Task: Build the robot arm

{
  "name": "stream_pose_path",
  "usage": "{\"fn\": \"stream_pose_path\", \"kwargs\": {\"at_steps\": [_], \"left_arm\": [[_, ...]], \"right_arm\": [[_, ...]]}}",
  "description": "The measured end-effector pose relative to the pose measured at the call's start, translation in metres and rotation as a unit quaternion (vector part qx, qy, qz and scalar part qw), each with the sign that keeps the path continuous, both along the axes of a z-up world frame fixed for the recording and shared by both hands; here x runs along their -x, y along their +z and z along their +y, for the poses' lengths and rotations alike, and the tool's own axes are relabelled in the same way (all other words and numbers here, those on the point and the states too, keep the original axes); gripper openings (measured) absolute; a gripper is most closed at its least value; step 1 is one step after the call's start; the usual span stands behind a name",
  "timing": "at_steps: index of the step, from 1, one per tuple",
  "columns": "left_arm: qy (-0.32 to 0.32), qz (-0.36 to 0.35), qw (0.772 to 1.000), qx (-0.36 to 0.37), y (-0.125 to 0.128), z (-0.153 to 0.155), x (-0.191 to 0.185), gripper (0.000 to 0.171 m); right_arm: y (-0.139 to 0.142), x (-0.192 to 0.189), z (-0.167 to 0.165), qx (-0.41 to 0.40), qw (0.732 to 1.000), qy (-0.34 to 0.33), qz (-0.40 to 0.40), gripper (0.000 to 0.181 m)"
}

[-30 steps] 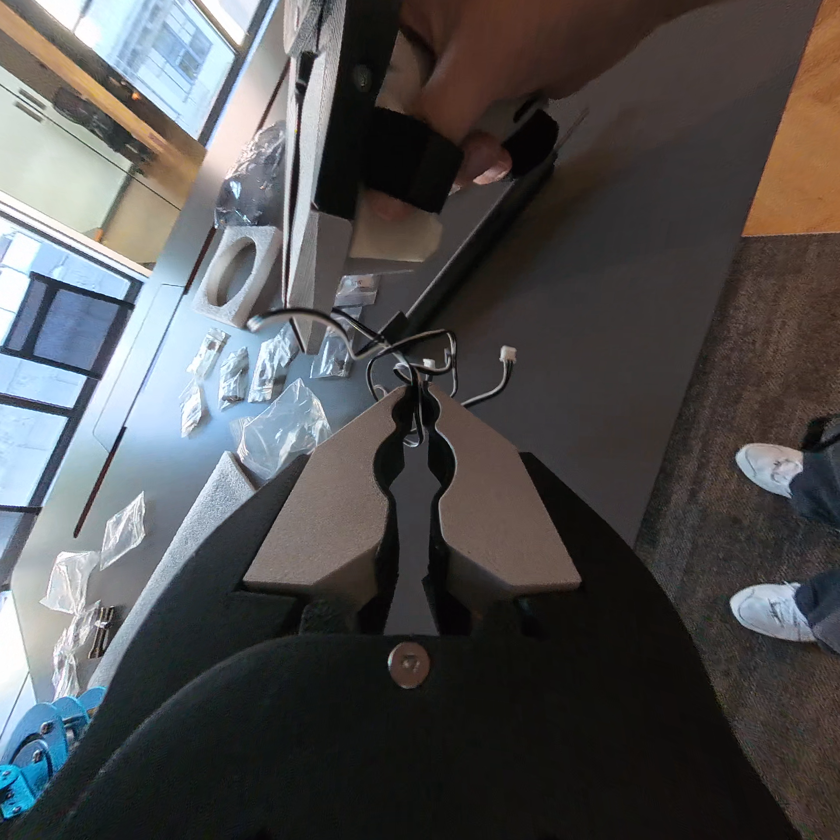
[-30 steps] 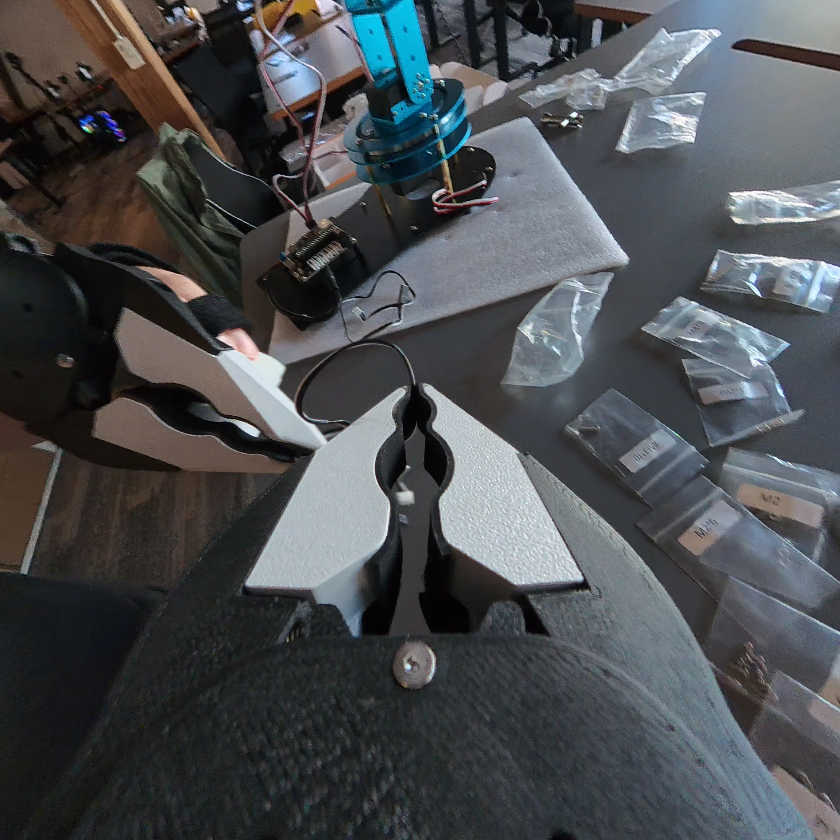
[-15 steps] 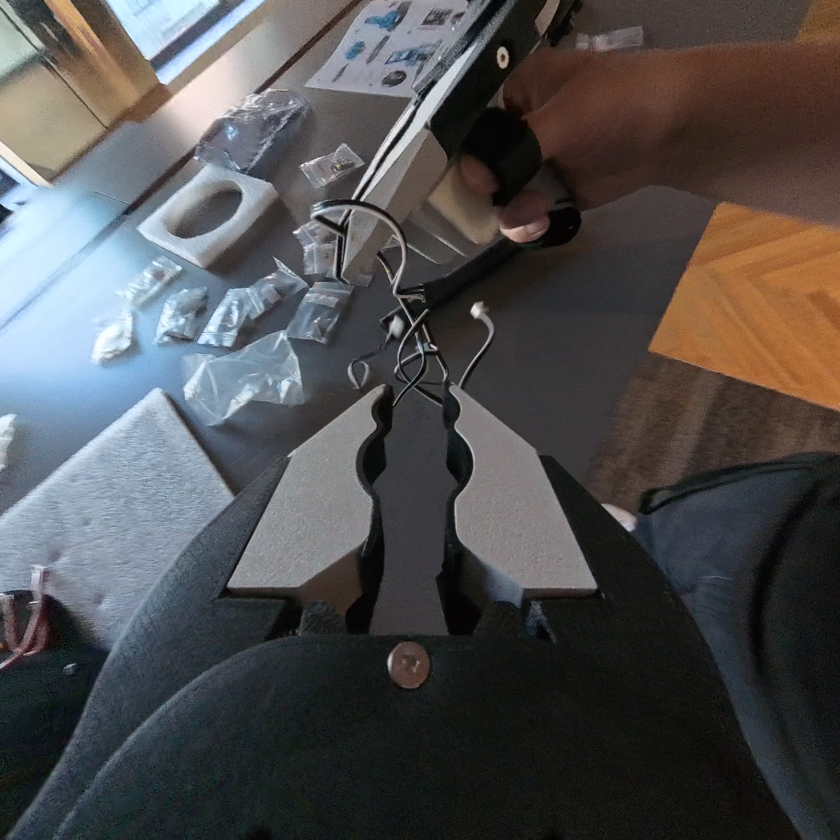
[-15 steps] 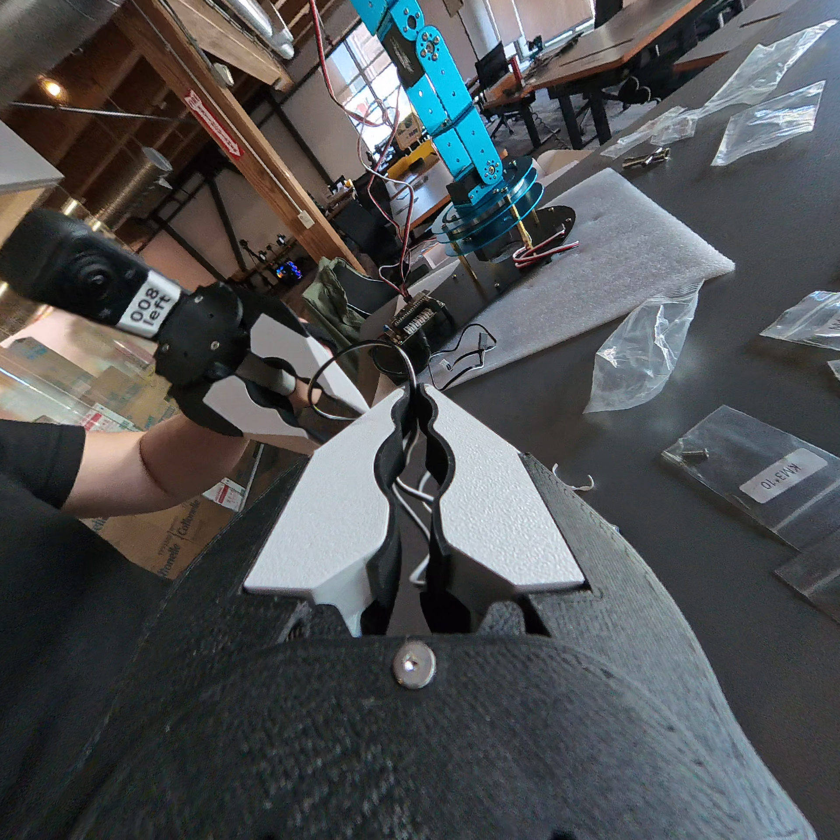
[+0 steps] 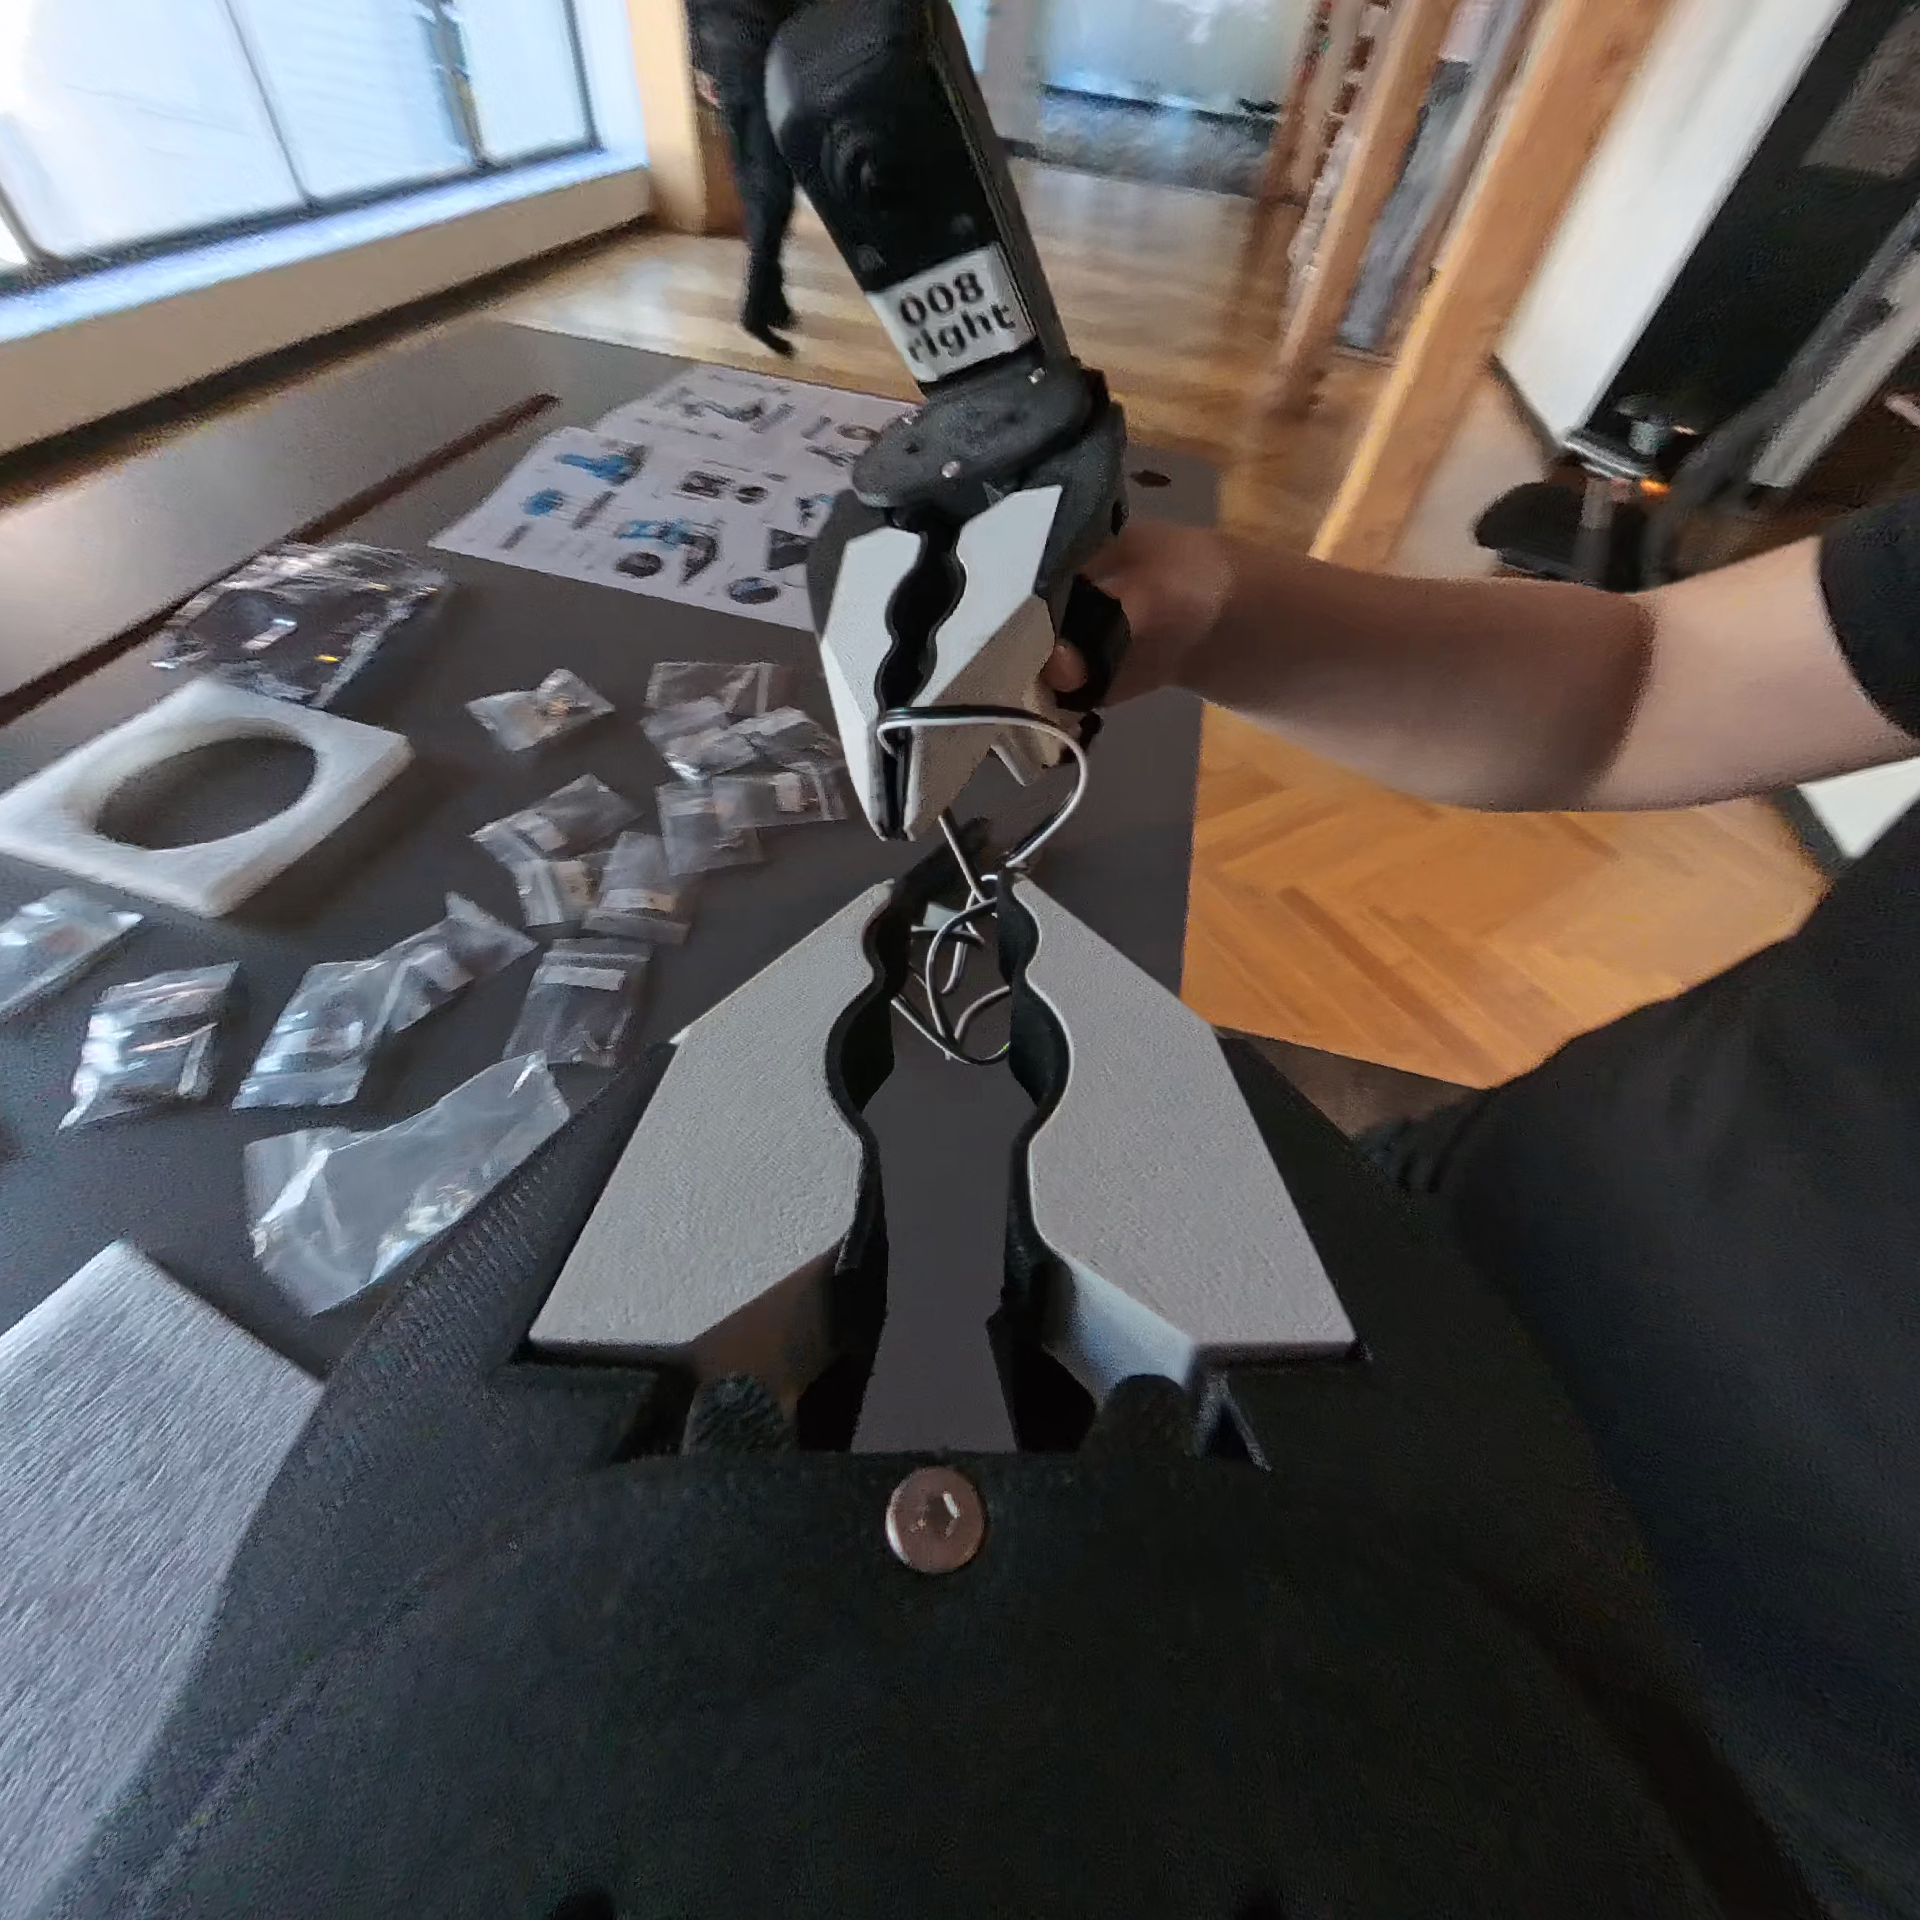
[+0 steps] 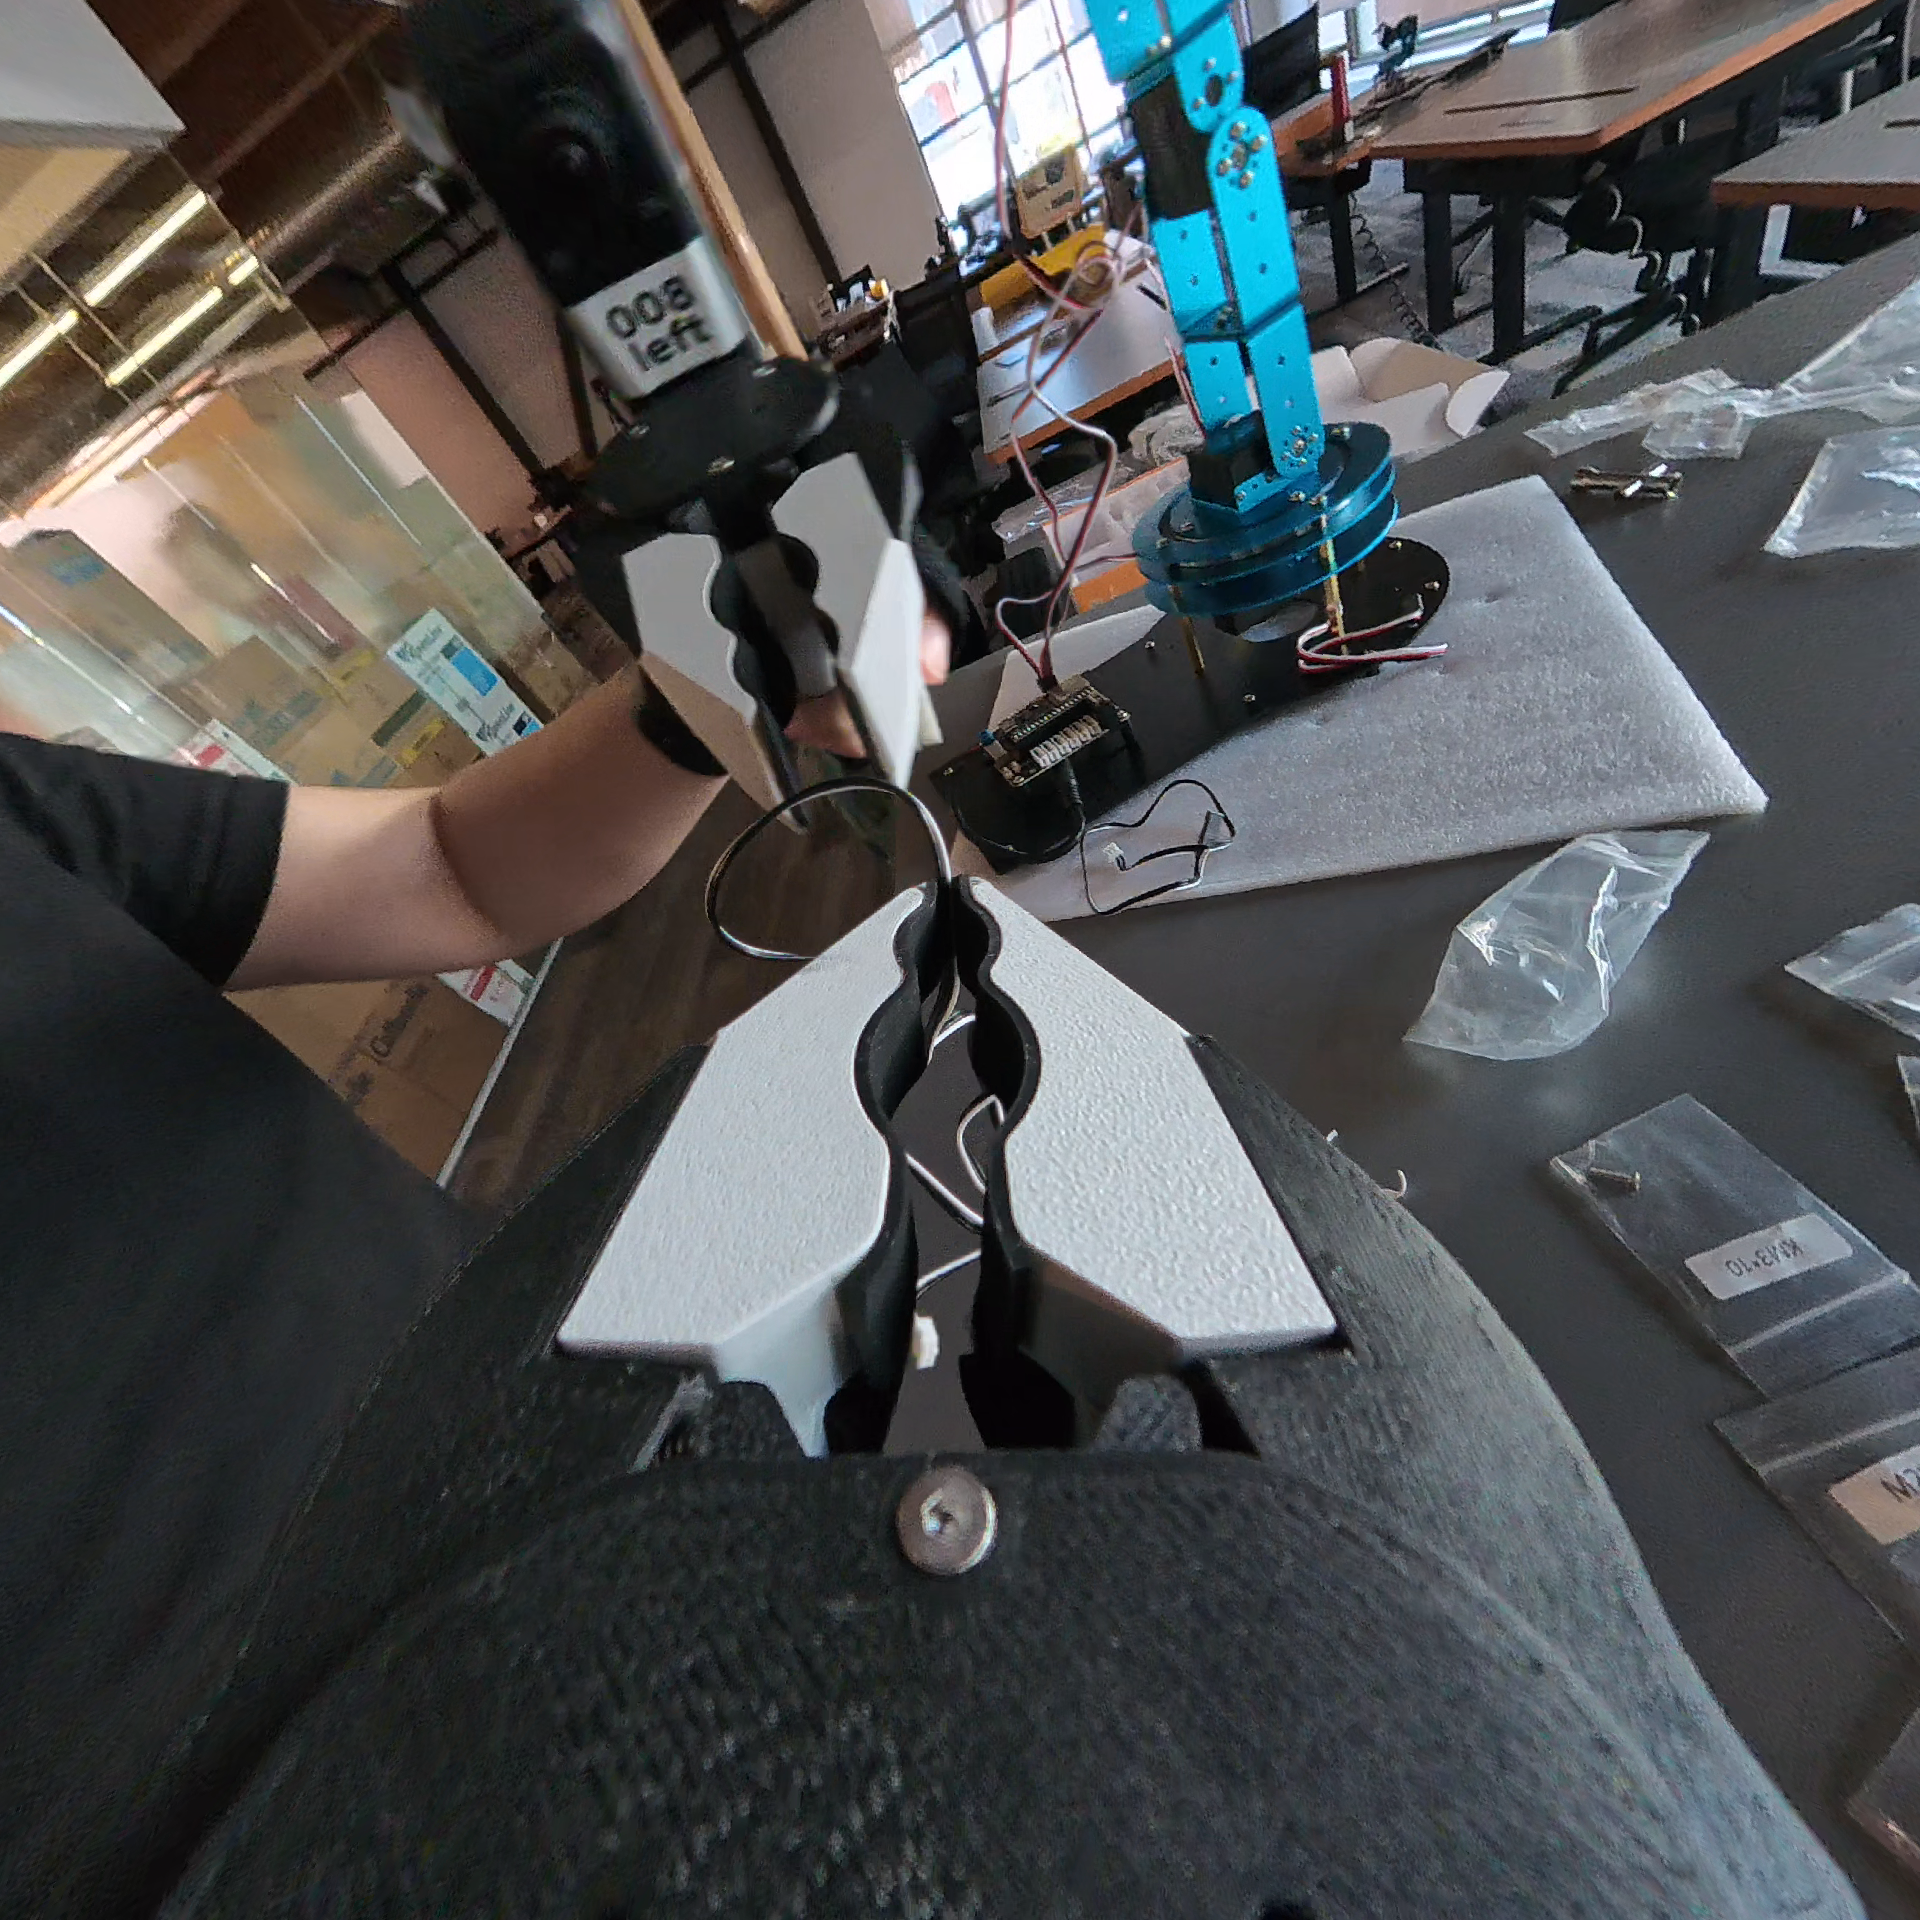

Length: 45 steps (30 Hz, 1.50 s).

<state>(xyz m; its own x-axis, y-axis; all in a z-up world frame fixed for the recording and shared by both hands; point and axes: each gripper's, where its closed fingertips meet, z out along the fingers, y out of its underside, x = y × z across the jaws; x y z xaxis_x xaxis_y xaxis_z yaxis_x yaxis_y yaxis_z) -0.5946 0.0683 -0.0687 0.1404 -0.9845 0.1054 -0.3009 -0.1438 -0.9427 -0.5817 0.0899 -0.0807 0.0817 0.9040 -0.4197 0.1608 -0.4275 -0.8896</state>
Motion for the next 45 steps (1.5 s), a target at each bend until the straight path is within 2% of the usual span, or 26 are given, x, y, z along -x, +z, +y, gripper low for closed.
{"fn": "stream_pose_path", "kwargs": {"at_steps": [3, 6, 9, 12, 16, 21, 27, 32, 35, 41, 45], "left_arm": [[-0.047, 0.037, 0.998, 0.025, -0.010, -0.004, -0.013, 0.018], [-0.084, 0.080, 0.993, 0.006, -0.025, -0.012, -0.023, 0.020], [-0.117, 0.087, 0.989, 0.012, -0.030, -0.022, -0.030, 0.019], [-0.129, 0.086, 0.988, 0.026, -0.036, -0.026, -0.034, 0.002], [-0.099, 0.080, 0.992, 0.015, -0.038, -0.019, -0.036, 0.000], [-0.029, 0.034, 0.999, -0.009, -0.016, -0.002, -0.027, 0.000], [0.011, -0.012, 1.000, -0.023, 0.008, 0.004, -0.012, 0.000], [0.030, -0.018, 0.999, -0.013, 0.004, 0.007, -0.005, 0.000], [0.042, -0.043, 0.998, 0.006, 0.003, 0.011, -0.002, 0.000], [0.061, -0.125, 0.990, 0.039, 0.009, 0.016, -0.002, 0.000], [0.084, -0.174, 0.979, 0.063, 0.012, 0.025, 0.003, 0.000]], "right_arm": [[0.007, 0.000, -0.007, -0.012, 1.000, 0.010, -0.004, 0.000], [0.011, 0.001, -0.013, -0.017, 1.000, 0.019, -0.004, 0.000], [0.010, 0.001, -0.015, -0.019, 1.000, 0.020, -0.006, 0.000], [0.009, -0.003, -0.014, -0.022, 1.000, 0.012, -0.007, 0.000], [-0.001, -0.014, -0.001, -0.009, 1.000, -0.023, -0.014, 0.000], [-0.013, -0.032, 0.016, 0.044, 0.996, -0.071, 0.004, 0.000], [-0.031, -0.032, 0.011, 0.066, 0.996, -0.063, -0.013, 0.000], [-0.026, -0.028, 0.011, 0.053, 0.997, -0.059, 0.002, 0.000], [-0.042, -0.030, 0.024, 0.051, 0.993, -0.093, -0.047, 0.000], [-0.081, -0.011, 0.013, 0.062, 0.986, -0.061, -0.145, 0.000], [-0.102, 0.001, 0.005, 0.085, 0.981, -0.046, -0.171, 0.000]]}}
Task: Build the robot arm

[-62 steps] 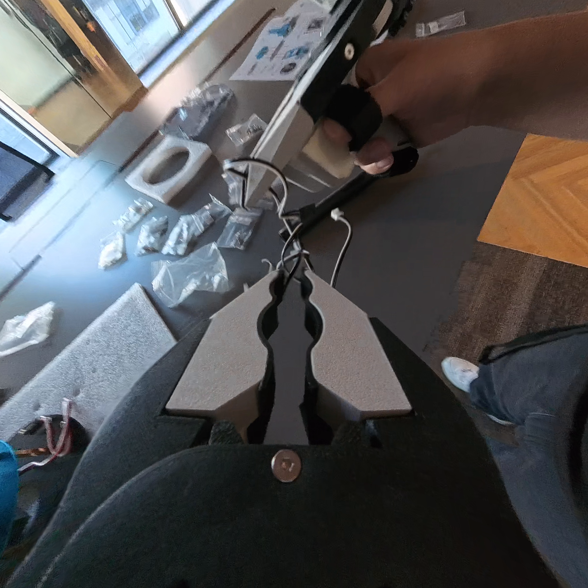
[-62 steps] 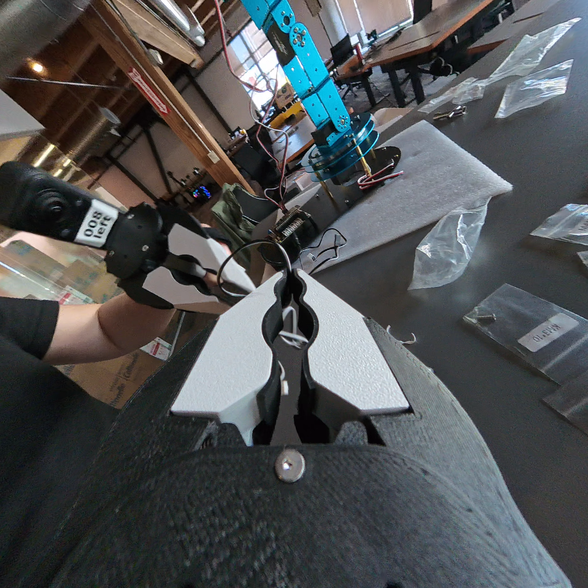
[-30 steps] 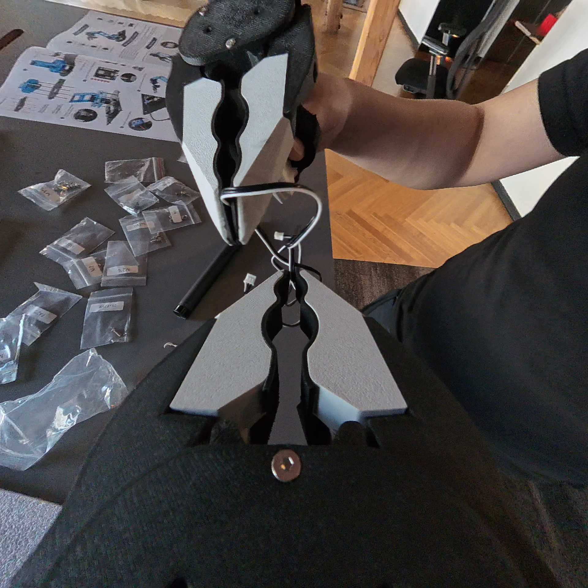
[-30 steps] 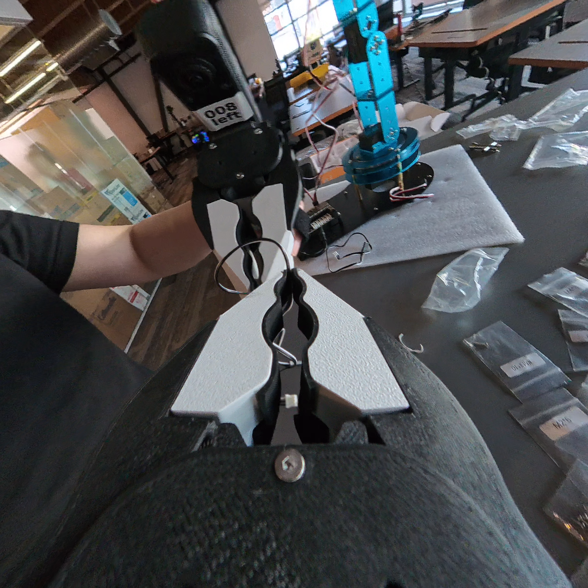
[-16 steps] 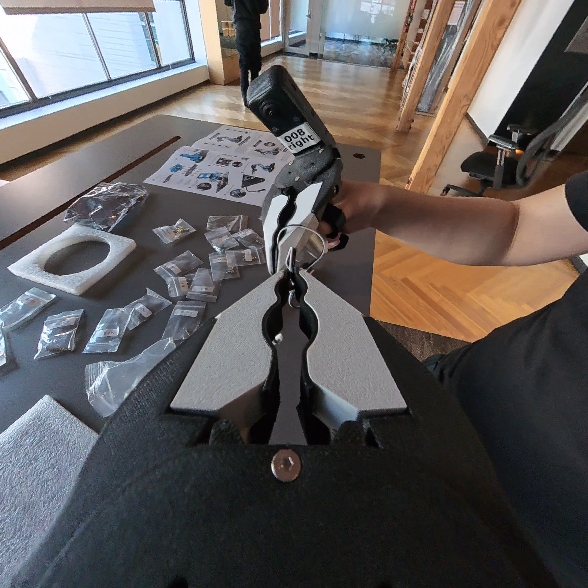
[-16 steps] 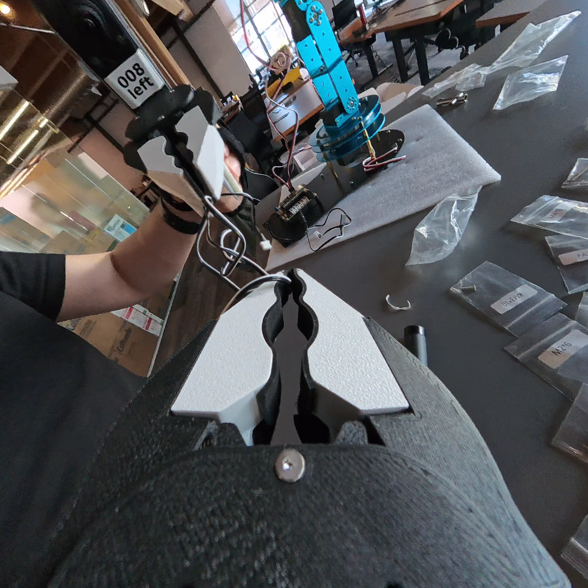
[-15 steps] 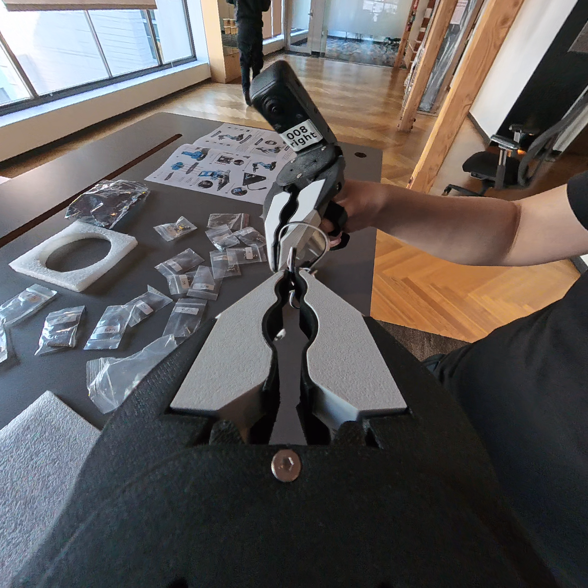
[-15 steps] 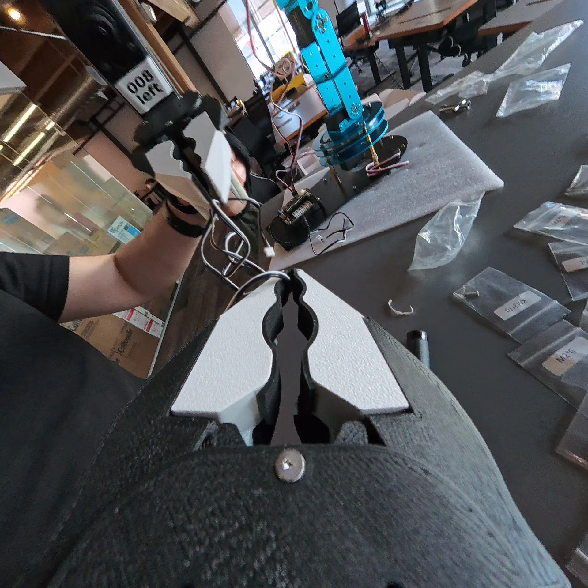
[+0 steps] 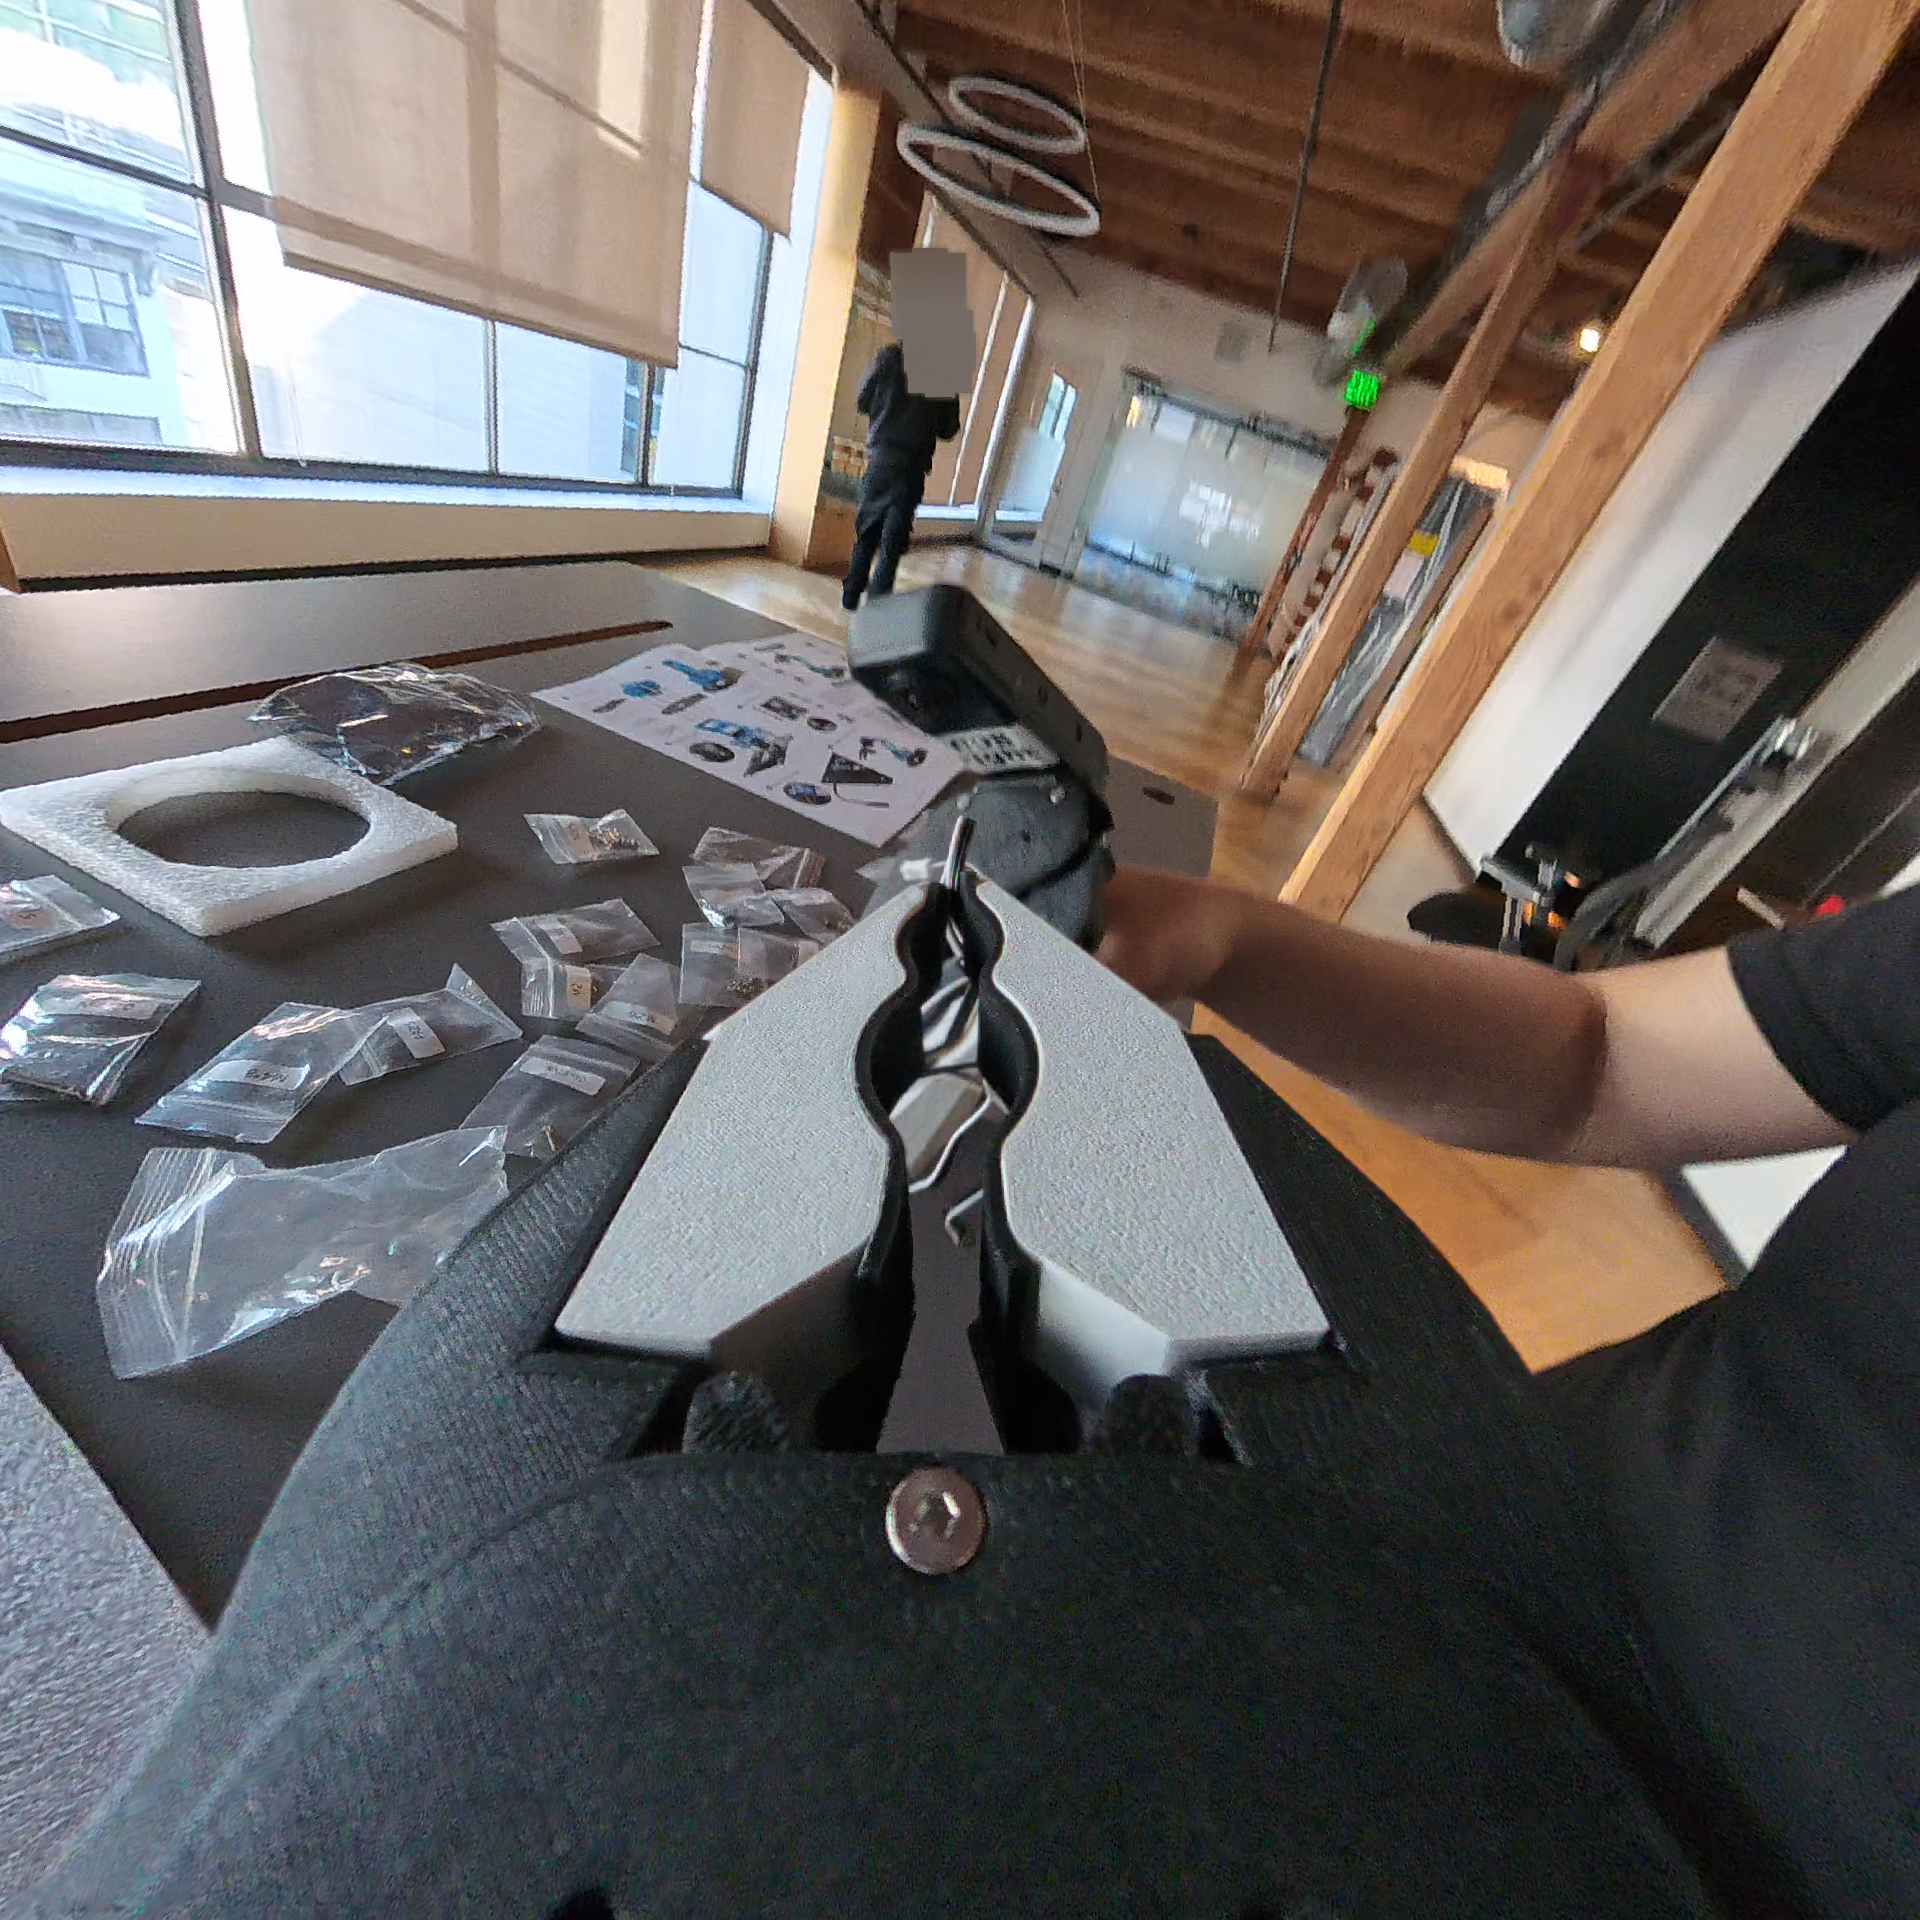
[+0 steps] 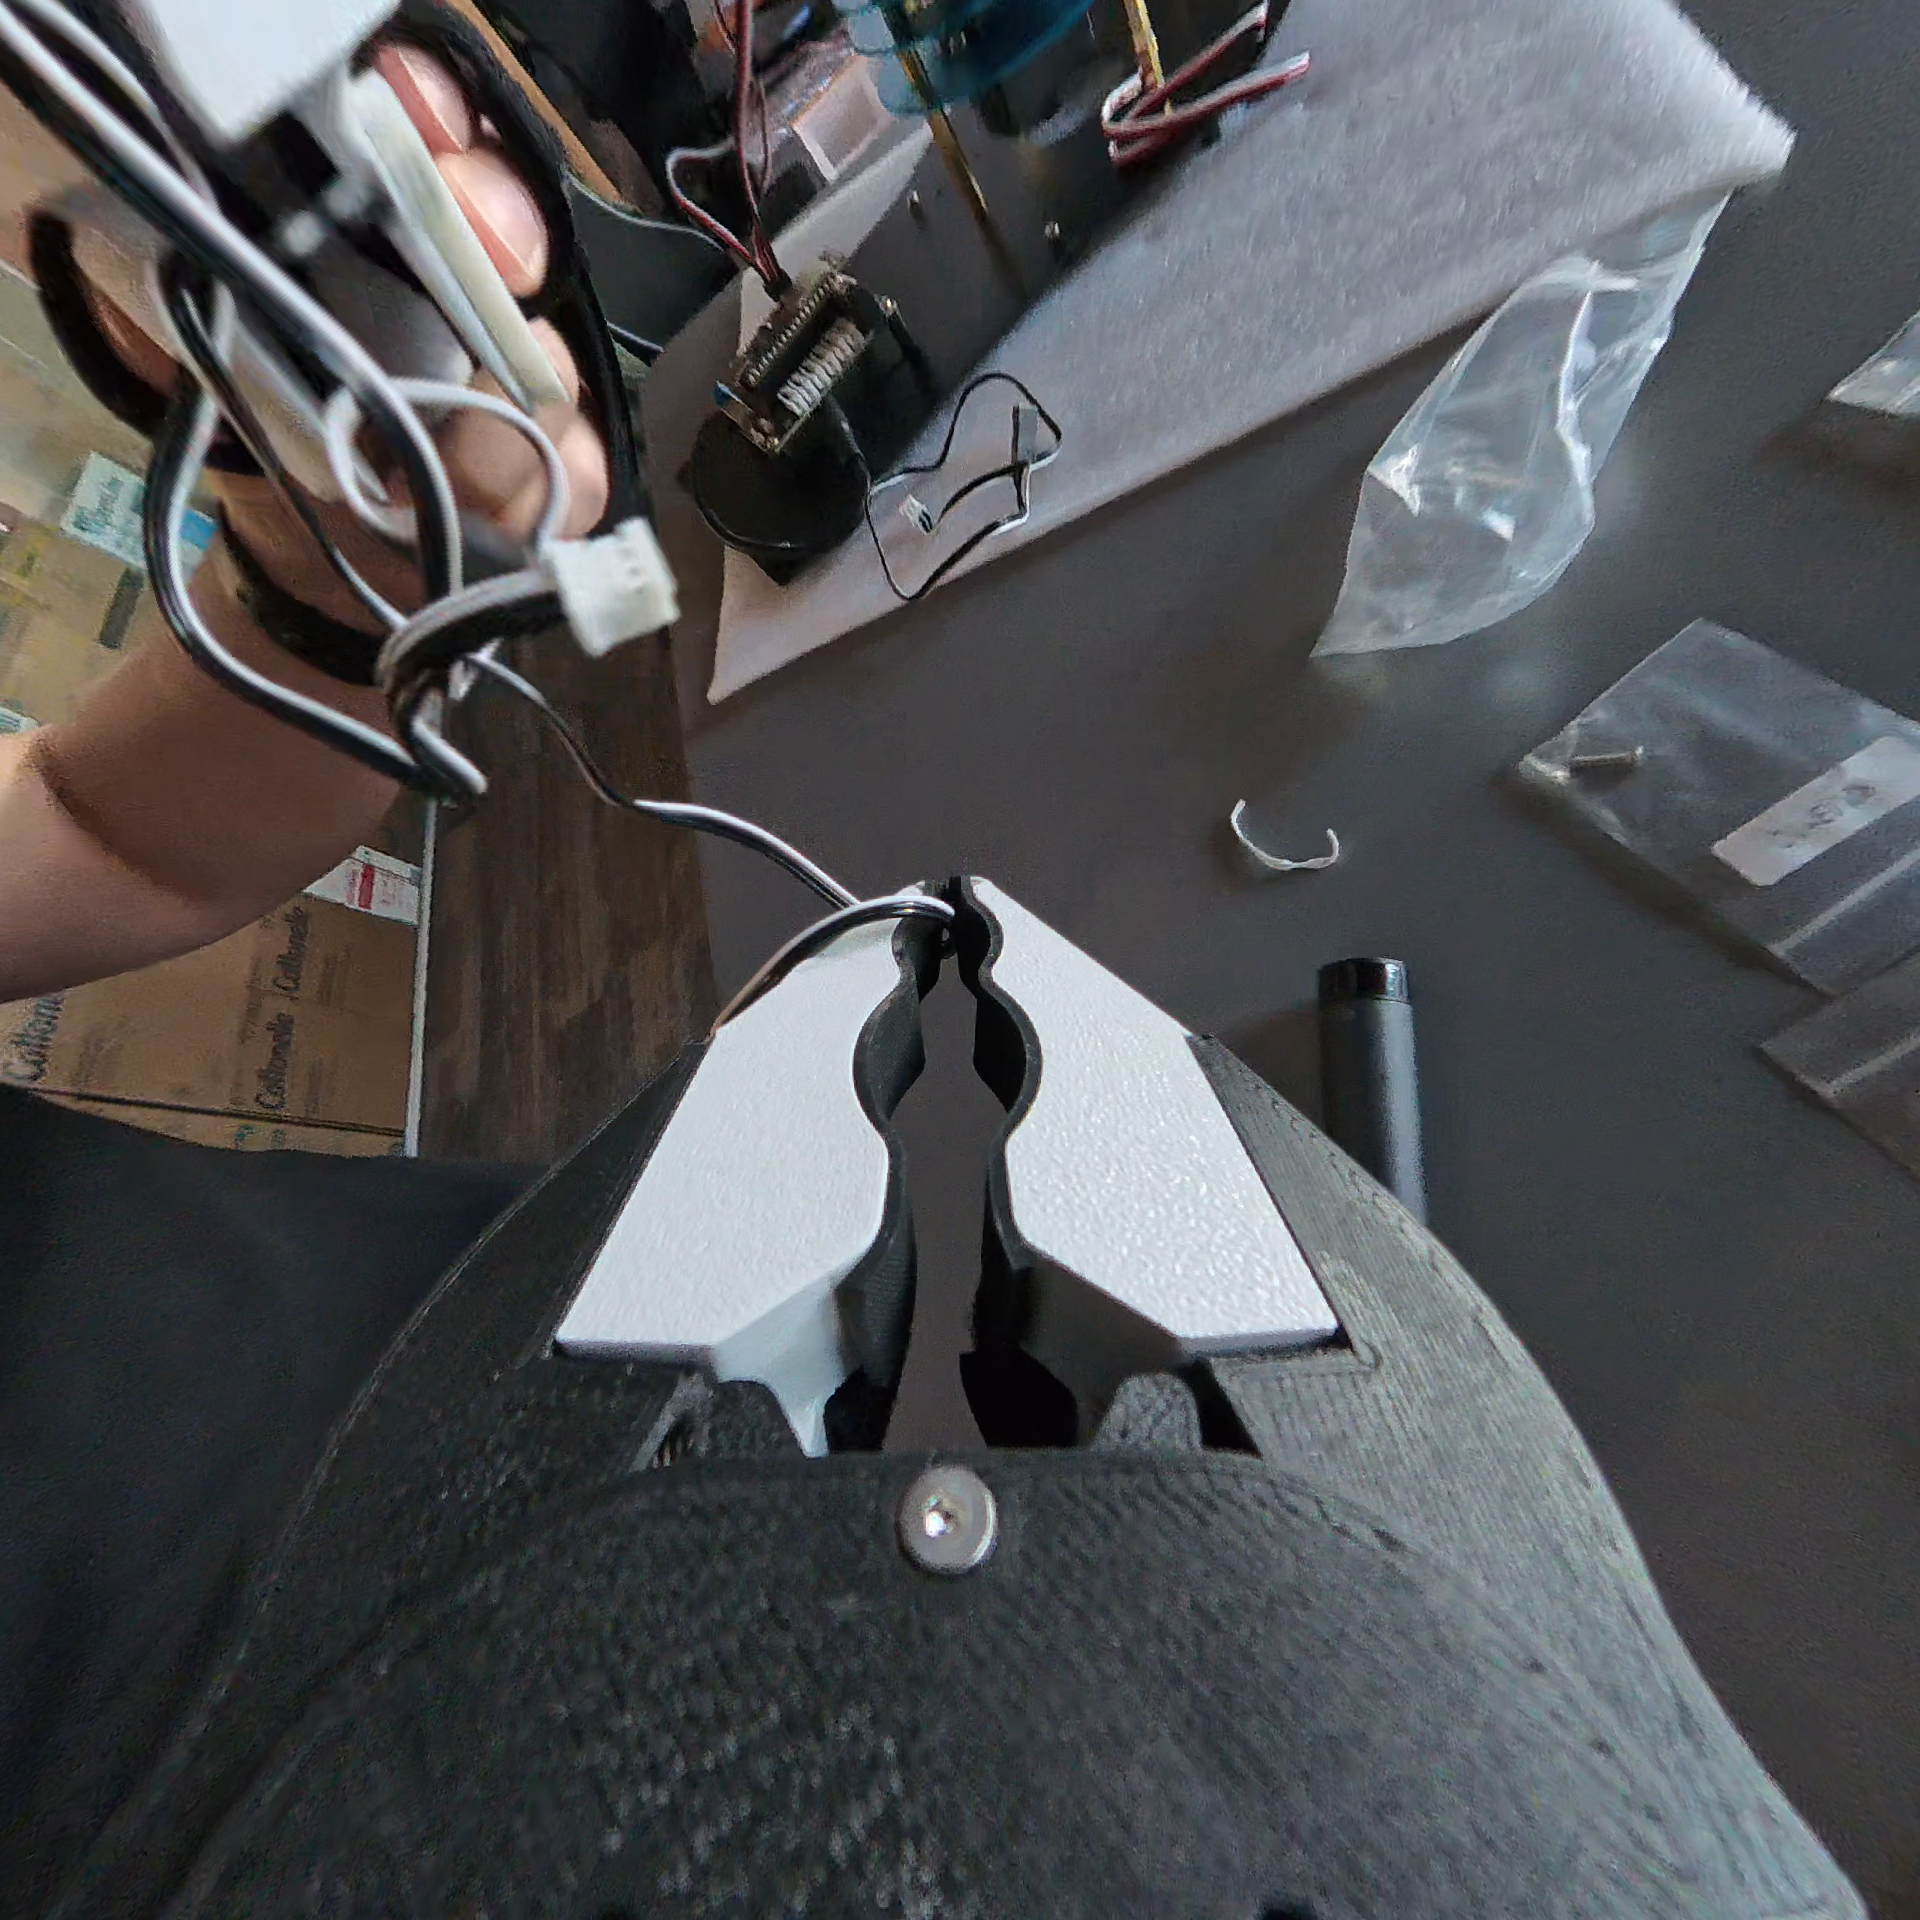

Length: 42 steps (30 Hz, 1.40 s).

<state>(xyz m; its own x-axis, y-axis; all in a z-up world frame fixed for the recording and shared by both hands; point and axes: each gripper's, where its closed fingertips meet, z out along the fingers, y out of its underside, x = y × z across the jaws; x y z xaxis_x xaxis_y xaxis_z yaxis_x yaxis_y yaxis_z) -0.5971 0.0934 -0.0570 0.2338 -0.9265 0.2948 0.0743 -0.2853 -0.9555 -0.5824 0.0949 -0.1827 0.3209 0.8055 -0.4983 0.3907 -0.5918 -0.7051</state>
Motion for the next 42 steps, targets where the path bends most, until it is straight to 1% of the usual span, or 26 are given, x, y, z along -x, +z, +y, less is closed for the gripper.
{"fn": "stream_pose_path", "kwargs": {"at_steps": [2, 5, 8, 10, 13, 15, 18, 21, 22, 24, 26, 28, 29, 30, 31, 33, 37, 39, 42], "left_arm": [[0.015, -0.003, 1.000, 0.011, -0.005, 0.007, 0.003, 0.000], [0.044, -0.010, 0.999, 0.015, -0.009, 0.017, 0.010, 0.000], [0.073, -0.040, 0.996, 0.012, -0.003, 0.024, 0.022, 0.000], [0.083, -0.049, 0.995, 0.012, 0.001, 0.026, 0.029, 0.000], [0.096, -0.045, 0.994, 0.003, 0.004, 0.026, 0.038, 0.000], [0.108, -0.054, 0.993, -0.010, 0.014, 0.025, 0.047, 0.000], [0.120, -0.064, 0.990, -0.024, 0.029, 0.023, 0.061, 0.000], [0.131, -0.059, 0.989, -0.037, 0.038, 0.020, 0.071, 0.000], [0.133, -0.061, 0.989, -0.040, 0.040, 0.018, 0.073, 0.000], [0.134, -0.060, 0.988, -0.038, 0.041, 0.016, 0.077, 0.000], [0.132, -0.049, 0.990, -0.027, 0.035, 0.015, 0.080, 0.000], [0.145, -0.031, 0.989, -0.021, 0.026, 0.018, 0.084, 0.000], [0.149, -0.021, 0.989, -0.015, 0.020, 0.018, 0.086, 0.000], [0.149, -0.010, 0.989, -0.007, 0.013, 0.018, 0.087, 0.000], [0.149, 0.002, 0.989, 0.001, 0.005, 0.017, 0.087, 0.000], [0.150, 0.032, 0.988, 0.009, -0.013, 0.014, 0.085, 0.000], [0.139, 0.072, 0.988, 0.007, -0.044, 0.001, 0.072, 0.000], [0.134, 0.086, 0.987, 0.006, -0.060, -0.005, 0.063, 0.000], [0.154, 0.108, 0.982, 0.000, -0.079, -0.009, 0.059, 0.000]], "right_arm": [[-0.006, 0.004, 0.002, 0.004, 1.000, -0.009, 0.000, 0.000], [-0.021, 0.000, 0.009, 0.001, 0.999, -0.028, -0.041, 0.000], [-0.045, -0.012, 0.009, -0.007, 0.992, -0.027, -0.127, 0.000], [-0.055, -0.018, 0.008, -0.011, 0.986, -0.027, -0.166, 0.000], [-0.056, -0.022, 0.011, -0.015, 0.983, -0.043, -0.176, 0.000], [-0.057, -0.028, 0.016, -0.027, 0.979, -0.054, -0.196, 0.000], [-0.053, -0.027, 0.017, -0.013, 0.981, -0.061, -0.183, 0.000], [-0.050, -0.030, 0.022, -0.001, 0.981, -0.084, -0.177, 0.000], [-0.046, -0.027, 0.024, 0.005, 0.983, -0.090, -0.162, 0.000], [-0.032, -0.017, 0.021, 0.040, 0.990, -0.090, -0.100, 0.000], [-0.022, -0.011, 0.022, 0.076, 0.991, -0.096, -0.050, 0.000], [-0.001, -0.004, 0.023, 0.107, 0.988, -0.105, 0.037, 0.000], [0.015, -0.002, 0.026, 0.131, 0.979, -0.115, 0.102, 0.000], [0.034, -0.003, 0.030, 0.157, 0.964, -0.121, 0.176, 0.000], [0.047, -0.006, 0.035, 0.182, 0.947, -0.131, 0.231, 0.000], [0.062, -0.016, 0.046, 0.195, 0.921, -0.155, 0.299, 0.000], [0.079, -0.032, 0.062, 0.168, 0.905, -0.198, 0.338, 0.000], [0.090, -0.035, 0.067, 0.165, 0.896, -0.204, 0.359, 0.000], [0.107, -0.046, 0.077, 0.145, 0.879, -0.230, 0.391, 0.000]]}}
